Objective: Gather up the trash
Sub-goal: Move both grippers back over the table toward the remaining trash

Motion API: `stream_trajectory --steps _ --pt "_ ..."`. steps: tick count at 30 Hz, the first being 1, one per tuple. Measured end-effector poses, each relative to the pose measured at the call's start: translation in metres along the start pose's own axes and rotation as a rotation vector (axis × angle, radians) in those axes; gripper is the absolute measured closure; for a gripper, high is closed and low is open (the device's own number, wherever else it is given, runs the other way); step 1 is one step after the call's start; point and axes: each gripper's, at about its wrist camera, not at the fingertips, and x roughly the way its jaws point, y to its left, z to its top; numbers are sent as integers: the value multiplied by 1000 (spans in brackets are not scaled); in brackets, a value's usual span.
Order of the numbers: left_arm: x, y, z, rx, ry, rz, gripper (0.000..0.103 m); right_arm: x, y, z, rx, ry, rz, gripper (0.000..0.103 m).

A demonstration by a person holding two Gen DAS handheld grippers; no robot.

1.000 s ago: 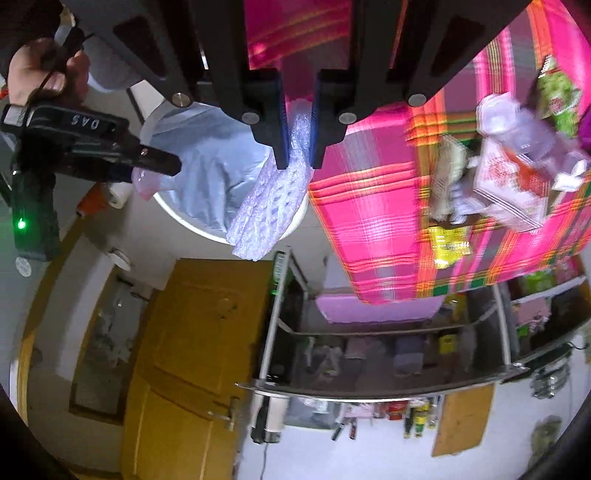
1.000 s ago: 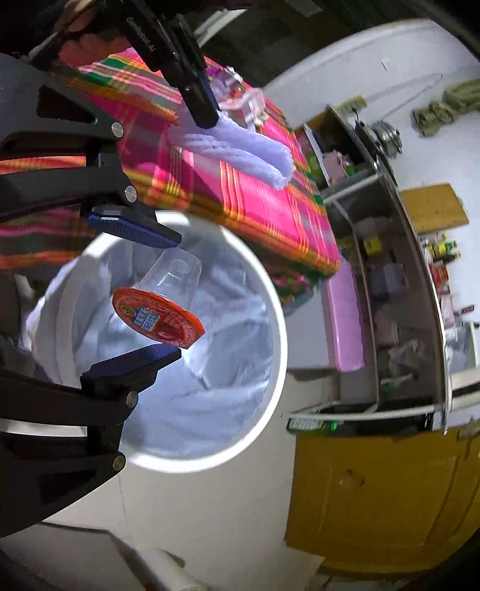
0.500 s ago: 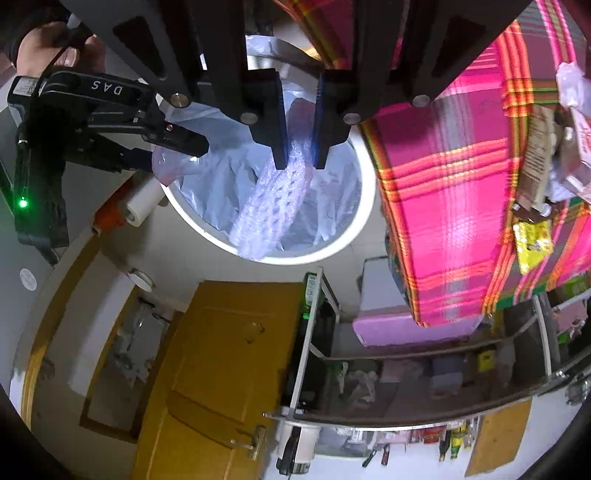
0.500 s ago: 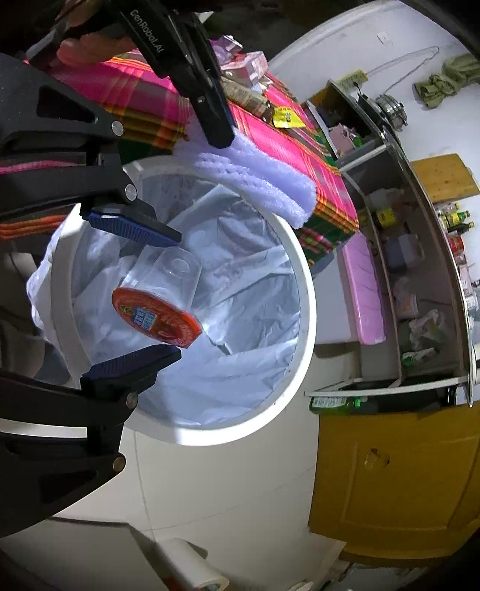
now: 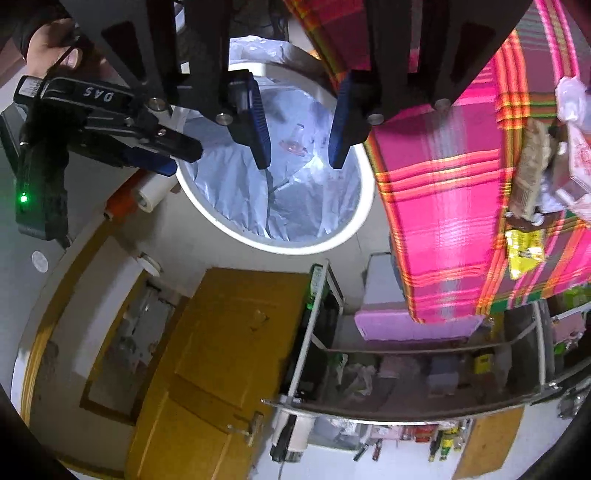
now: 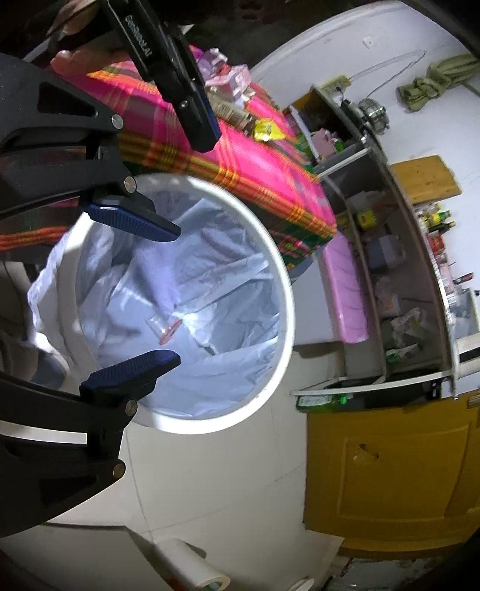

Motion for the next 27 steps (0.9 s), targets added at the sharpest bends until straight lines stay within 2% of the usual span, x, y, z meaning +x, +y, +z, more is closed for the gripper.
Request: stream_trajectory --steps 10,19,27 --pt "-60 17 -18 -21 -88 92 71 -24 52 -3 -93 -50 118 36" --pt "-108 38 -45 -36 -141 219 71 -20 98 -11 -196 -11 178 36" --pt "-138 70 -67 -87 -167 295 71 -9 130 -16 -278 20 213 36"
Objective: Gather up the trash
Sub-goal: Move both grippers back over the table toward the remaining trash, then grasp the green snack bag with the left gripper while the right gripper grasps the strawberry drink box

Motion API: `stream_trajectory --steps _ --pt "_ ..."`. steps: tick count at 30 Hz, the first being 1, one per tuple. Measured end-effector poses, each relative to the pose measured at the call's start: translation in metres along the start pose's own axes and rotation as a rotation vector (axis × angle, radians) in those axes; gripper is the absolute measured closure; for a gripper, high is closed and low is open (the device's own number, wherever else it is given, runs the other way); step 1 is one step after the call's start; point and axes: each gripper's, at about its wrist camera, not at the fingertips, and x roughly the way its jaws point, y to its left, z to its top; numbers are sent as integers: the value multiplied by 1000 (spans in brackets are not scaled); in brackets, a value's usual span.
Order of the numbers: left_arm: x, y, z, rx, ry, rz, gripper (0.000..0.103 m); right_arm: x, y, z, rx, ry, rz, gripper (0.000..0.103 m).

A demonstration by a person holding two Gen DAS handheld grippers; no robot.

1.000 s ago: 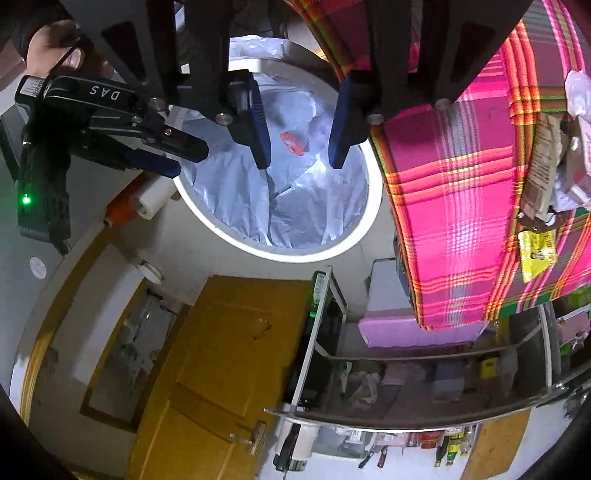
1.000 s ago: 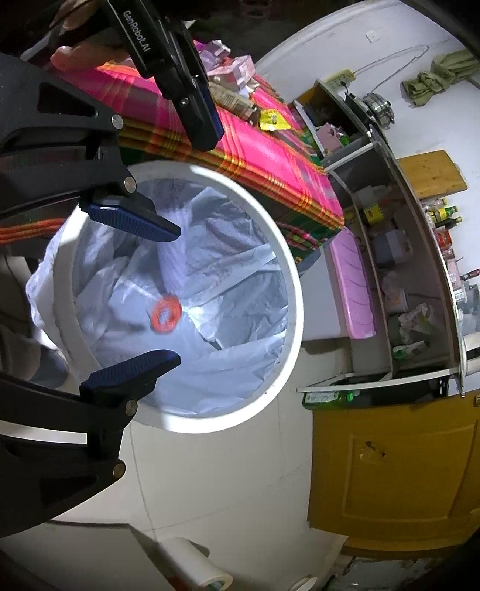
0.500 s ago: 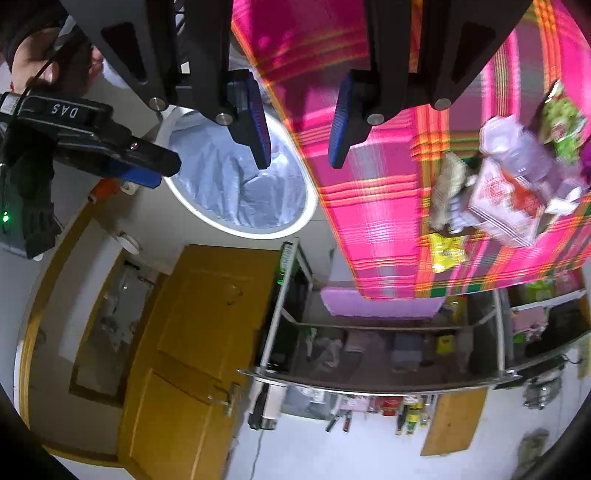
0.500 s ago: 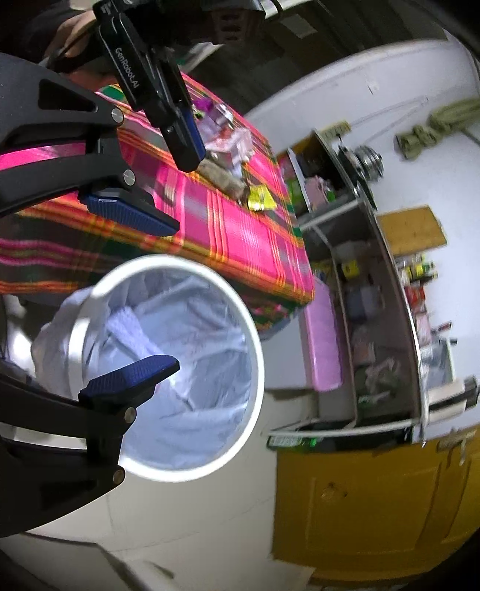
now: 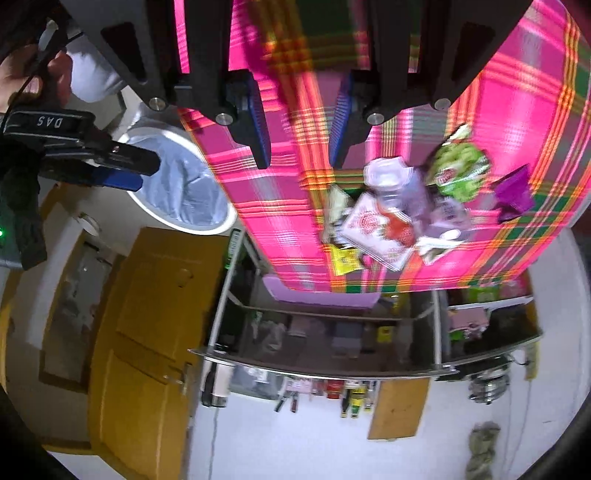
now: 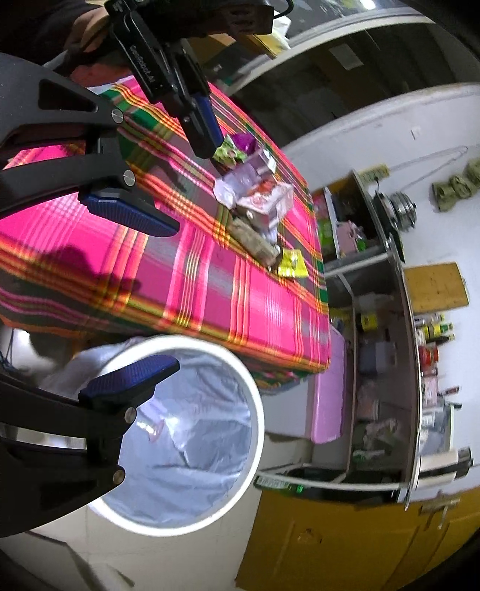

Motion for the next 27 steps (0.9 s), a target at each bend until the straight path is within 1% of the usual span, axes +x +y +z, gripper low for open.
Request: stream_trajectory --steps 11,15,16,20,22,23,25,27 --pt "-15 70 -2 -89 -17 153 70 30 33 28 -106 2 67 36" --pt "-11 91 0 -122 -15 186 57 45 43 40 -144 2 90 36" --pt "-9 96 0 -130 -11 194 56 50 45 43 -153 4 95 36" --pt "5 113 3 -138 18 214 55 69 51 57 -180 14 115 36" --pt "13 118 6 -139 32 207 54 77 54 63 -191 17 121 36" --pt "17 120 6 -142 40 202 53 81 56 66 -196 18 124 36" --pt "25 123 7 -144 52 197 46 91 59 73 -209 25 136 36" --pt "32 126 9 -147 58 190 45 100 64 78 -224 32 143 36"
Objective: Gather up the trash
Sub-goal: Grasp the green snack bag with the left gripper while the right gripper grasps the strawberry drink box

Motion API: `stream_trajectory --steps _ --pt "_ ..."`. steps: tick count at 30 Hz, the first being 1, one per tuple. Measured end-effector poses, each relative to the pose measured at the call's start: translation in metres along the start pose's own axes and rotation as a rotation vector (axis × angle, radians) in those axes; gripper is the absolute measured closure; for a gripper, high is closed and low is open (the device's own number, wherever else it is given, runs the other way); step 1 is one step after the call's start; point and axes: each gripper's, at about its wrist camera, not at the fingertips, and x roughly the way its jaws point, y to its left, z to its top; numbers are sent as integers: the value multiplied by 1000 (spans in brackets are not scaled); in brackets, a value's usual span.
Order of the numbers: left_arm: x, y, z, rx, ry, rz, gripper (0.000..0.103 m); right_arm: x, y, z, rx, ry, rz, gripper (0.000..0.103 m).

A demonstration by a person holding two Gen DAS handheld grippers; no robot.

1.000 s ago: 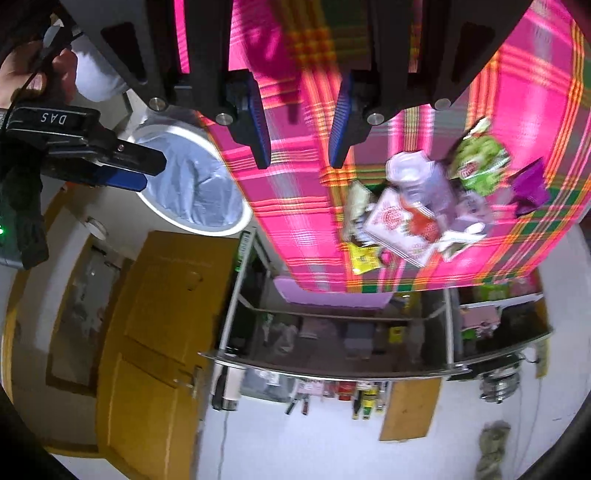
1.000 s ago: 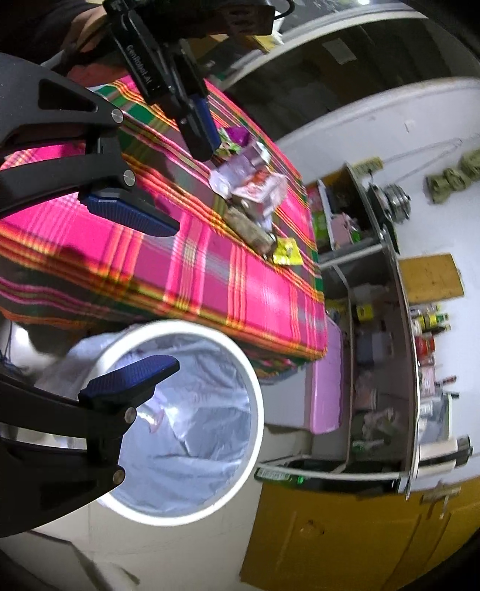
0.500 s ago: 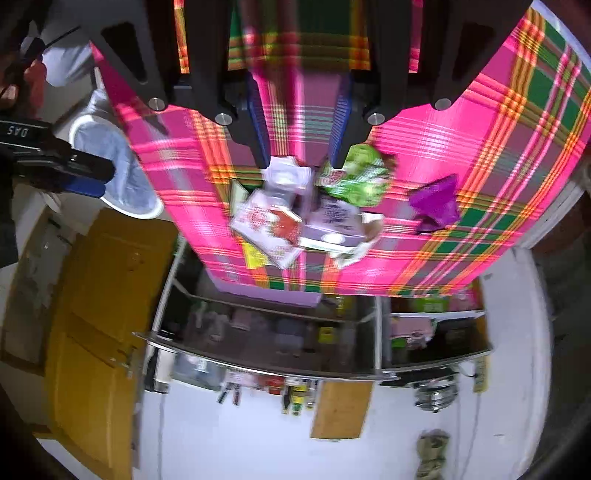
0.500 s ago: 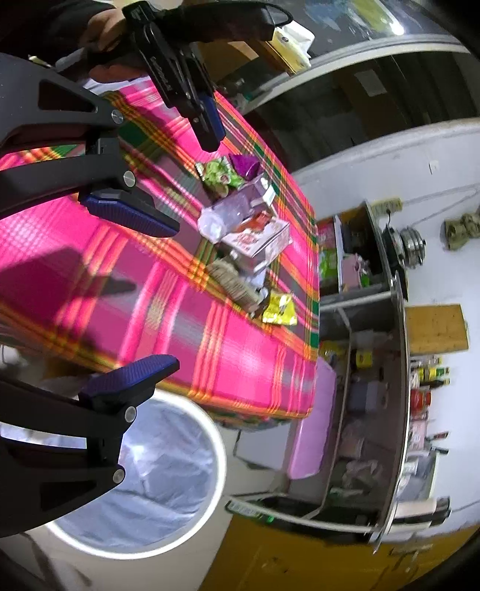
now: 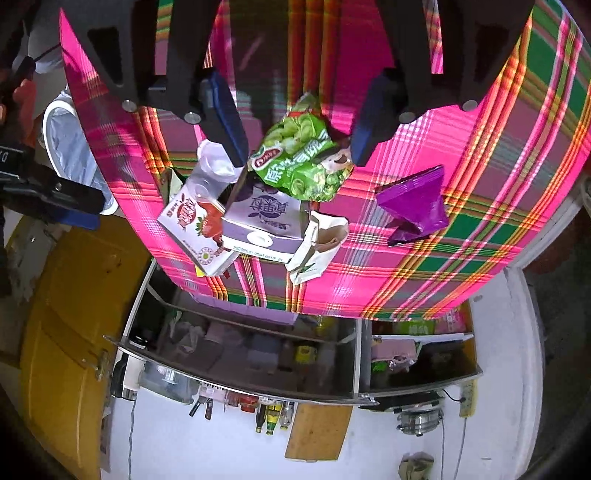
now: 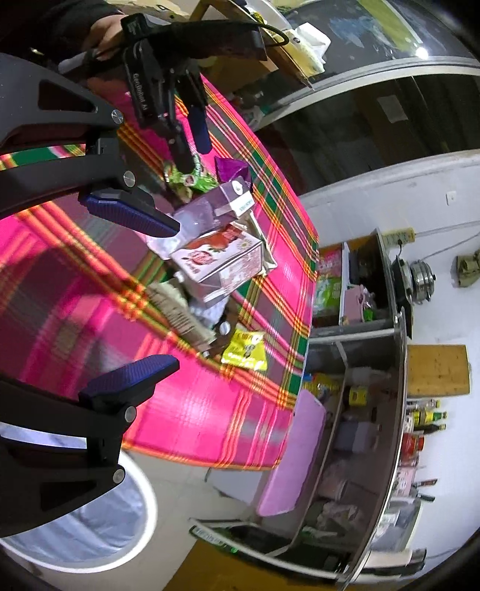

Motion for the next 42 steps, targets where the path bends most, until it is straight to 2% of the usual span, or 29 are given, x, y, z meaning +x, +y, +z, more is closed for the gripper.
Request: stream_trajectory --steps 4,10,19,21,23,26,33,34,35,42 --pt "12 3 4 4 14 -12 40 18 5 12 -35 11 21 36" --pt "24 7 6 23 36 -23 38 46 8 25 -78 36 43 36" --pt "36 9 6 17 86 -38 37 75 7 31 -61 87 100 37" --pt "37 9 5 14 93 -40 37 77 11 31 -70 94 106 47" --pt "39 9 5 10 99 -40 37 79 14 29 -75 108 107 64" --pt "38 10 4 5 99 -40 38 76 16 28 -68 102 108 69" --pt "29 11 0 -2 79 -24 57 63 17 23 -49 81 106 73" --pt "28 10 -1 -2 76 -22 72 62 17 22 -46 79 100 74" --pt "25 10 -1 -2 69 -17 81 61 17 21 -42 77 101 74" --pt "12 10 -6 -5 48 -19 86 41 18 15 -21 48 107 75"
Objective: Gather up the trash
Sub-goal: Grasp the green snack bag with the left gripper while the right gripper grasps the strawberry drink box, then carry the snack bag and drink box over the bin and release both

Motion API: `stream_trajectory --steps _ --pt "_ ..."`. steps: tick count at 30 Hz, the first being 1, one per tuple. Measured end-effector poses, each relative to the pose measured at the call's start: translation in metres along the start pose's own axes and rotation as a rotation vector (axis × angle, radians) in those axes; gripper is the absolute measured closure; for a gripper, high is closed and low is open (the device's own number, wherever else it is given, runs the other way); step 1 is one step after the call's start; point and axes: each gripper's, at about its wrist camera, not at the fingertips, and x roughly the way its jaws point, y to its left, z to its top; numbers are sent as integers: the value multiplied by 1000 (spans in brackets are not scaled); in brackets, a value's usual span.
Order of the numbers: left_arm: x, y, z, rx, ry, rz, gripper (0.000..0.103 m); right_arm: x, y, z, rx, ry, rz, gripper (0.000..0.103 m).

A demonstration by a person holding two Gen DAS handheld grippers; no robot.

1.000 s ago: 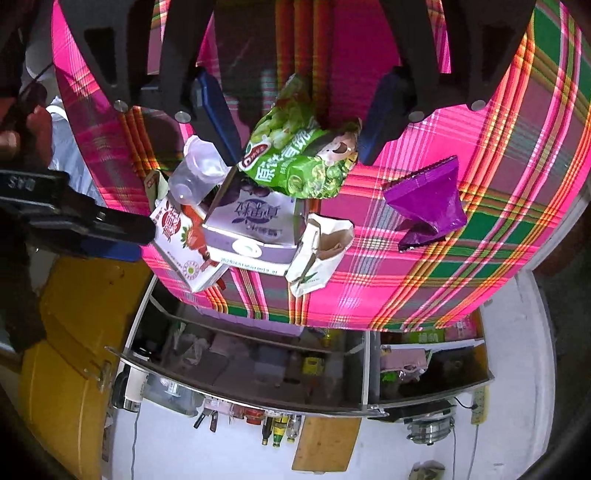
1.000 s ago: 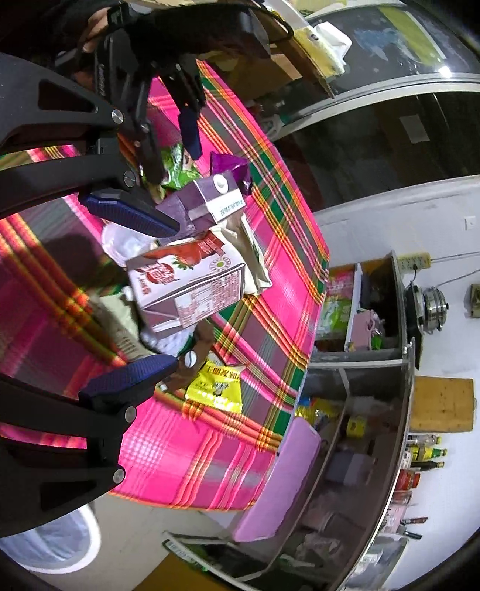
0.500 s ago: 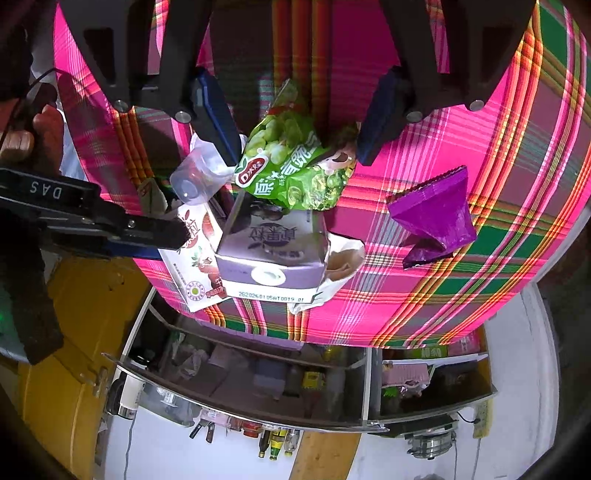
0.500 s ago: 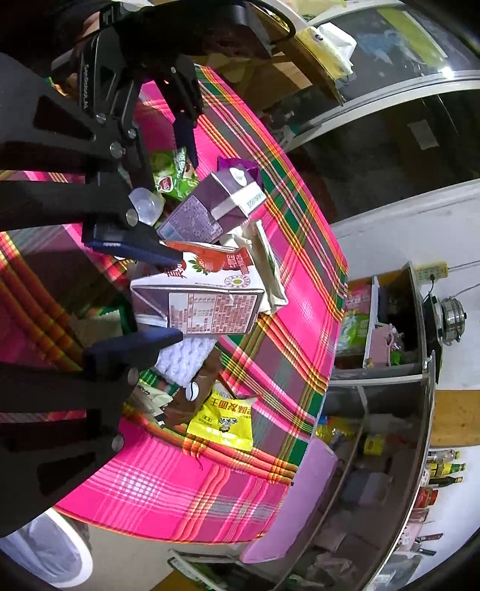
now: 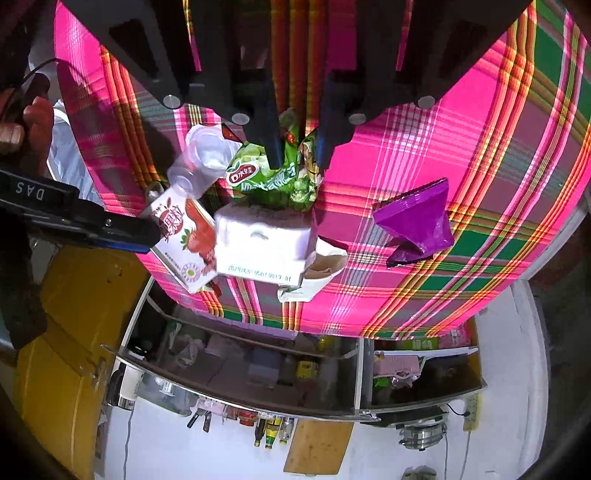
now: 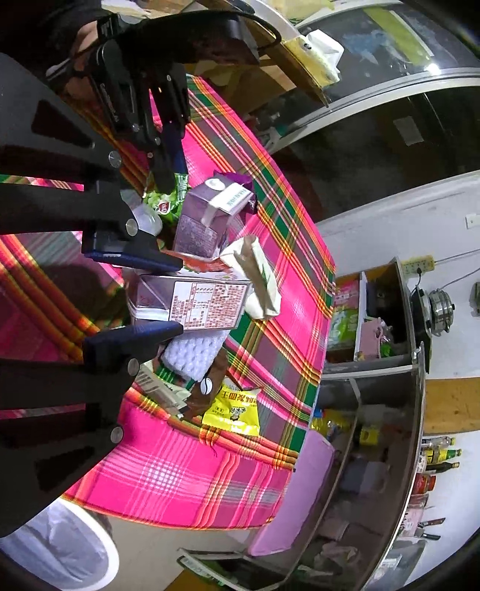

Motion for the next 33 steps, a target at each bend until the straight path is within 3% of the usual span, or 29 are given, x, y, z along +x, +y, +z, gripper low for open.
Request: stream_trajectory --steps 17,33 --pt "-59 -11 -15 -6 -88 -15 91 -62 4 -23 52 -87 -39 75" --pt "-84 -69 -6 85 -141 -114 91 -118 -8 -58 124 -145 -119 75"
